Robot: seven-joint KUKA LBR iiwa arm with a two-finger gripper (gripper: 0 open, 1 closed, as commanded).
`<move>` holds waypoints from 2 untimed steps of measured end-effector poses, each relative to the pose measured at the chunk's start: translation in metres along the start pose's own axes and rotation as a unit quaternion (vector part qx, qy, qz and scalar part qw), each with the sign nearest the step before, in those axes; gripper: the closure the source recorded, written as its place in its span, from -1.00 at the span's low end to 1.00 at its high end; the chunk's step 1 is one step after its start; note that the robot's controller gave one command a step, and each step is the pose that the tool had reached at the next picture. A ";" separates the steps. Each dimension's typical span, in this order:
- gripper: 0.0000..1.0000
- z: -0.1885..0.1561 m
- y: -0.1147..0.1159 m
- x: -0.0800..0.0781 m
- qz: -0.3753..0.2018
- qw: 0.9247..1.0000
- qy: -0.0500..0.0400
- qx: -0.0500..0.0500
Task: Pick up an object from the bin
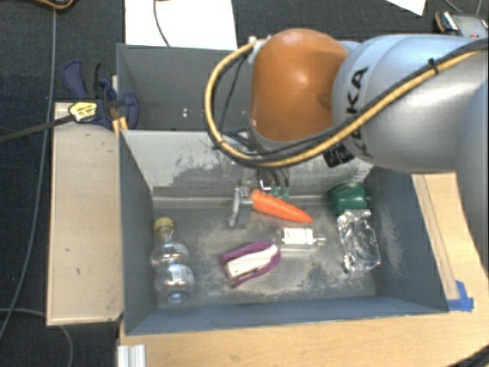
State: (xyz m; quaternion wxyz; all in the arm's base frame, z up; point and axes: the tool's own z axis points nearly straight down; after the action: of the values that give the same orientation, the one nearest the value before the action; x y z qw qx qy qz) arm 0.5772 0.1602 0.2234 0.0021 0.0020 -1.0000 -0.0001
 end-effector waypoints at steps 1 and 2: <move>-1.00 -0.005 -0.001 -0.001 0.003 1.000 -0.004 -0.001; -1.00 0.087 0.037 0.018 -0.180 0.984 -0.004 0.000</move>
Offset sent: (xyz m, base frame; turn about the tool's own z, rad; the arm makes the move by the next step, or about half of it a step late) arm -0.0336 0.0639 -0.1534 -0.6200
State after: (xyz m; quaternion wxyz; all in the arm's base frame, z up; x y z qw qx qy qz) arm 0.5587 0.1973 0.1363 -0.0016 0.1824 -0.9832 -0.0009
